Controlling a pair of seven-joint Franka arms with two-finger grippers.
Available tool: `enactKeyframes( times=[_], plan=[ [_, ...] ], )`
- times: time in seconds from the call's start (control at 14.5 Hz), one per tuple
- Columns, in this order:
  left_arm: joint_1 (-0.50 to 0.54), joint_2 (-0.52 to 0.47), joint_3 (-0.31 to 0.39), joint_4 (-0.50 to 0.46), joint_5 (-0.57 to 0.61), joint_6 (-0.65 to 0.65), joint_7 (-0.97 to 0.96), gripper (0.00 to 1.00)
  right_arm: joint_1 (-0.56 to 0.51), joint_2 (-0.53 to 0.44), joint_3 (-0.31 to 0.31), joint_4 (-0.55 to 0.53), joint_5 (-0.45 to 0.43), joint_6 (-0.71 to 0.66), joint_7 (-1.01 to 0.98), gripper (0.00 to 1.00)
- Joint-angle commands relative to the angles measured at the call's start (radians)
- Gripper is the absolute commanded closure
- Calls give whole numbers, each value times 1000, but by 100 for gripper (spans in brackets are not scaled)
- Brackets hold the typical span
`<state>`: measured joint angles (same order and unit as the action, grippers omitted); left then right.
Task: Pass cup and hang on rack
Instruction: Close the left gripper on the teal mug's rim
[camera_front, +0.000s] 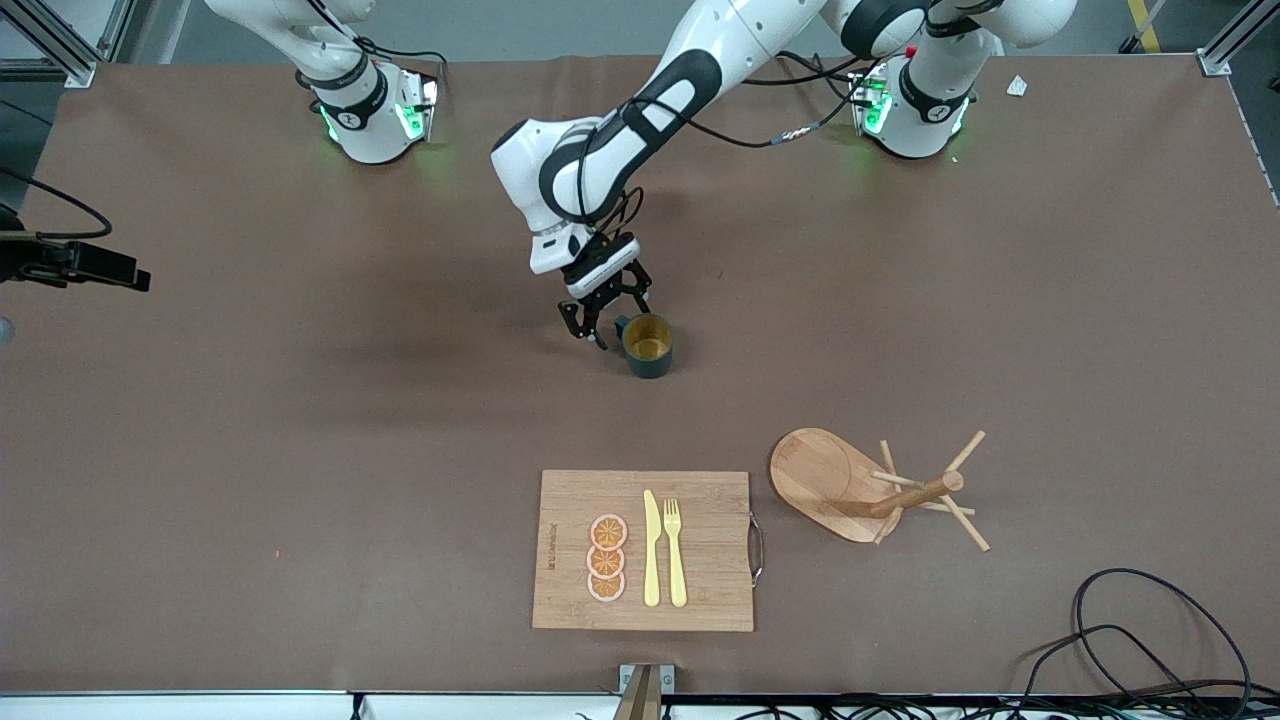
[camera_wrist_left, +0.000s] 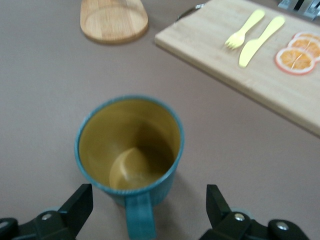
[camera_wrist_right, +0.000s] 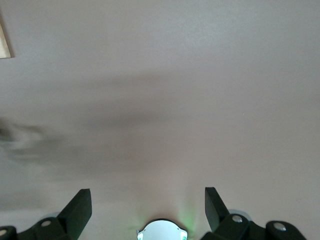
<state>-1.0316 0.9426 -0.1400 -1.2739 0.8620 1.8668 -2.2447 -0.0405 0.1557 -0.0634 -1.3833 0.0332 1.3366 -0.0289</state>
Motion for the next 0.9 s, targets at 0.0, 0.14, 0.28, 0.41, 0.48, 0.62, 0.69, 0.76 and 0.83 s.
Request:
enactKeyframes(
  times=[0.0, 0.14, 0.28, 0.41, 0.48, 0.62, 0.69, 0.76, 0.83],
  plan=[
    [-13, 51, 14, 28, 17, 14, -29, 0, 5, -102, 5, -83, -9, 28, 14, 0],
    [-27, 59, 40, 28, 17, 15, -33, 0, 2, -154, -4, -140, -9, 62, 14, 0],
    [-28, 67, 40, 28, 17, 15, -33, 0, 2, -189, -7, -178, -9, 76, 14, 0],
    [-30, 68, 40, 28, 17, 15, -33, 0, 1, -202, -7, -180, -9, 72, 14, 0],
    [-39, 68, 43, 28, 17, 15, -32, 0, 2, -208, -7, -180, -9, 67, 14, 0],
    [-60, 68, 56, 28, 17, 12, -32, 0, 2, -226, -7, -183, -9, 64, 12, 0],
    [-79, 68, 68, 28, 17, 11, -32, 0, 2, -234, -7, -183, -9, 59, 9, 0],
    [-94, 68, 85, 28, 17, 11, -32, 1, 1, -239, -7, -181, -10, 55, 7, 0],
    [-106, 71, 92, 28, 17, 11, -32, 1, 2, -245, -7, -181, -9, 56, 7, 0]
  ],
)
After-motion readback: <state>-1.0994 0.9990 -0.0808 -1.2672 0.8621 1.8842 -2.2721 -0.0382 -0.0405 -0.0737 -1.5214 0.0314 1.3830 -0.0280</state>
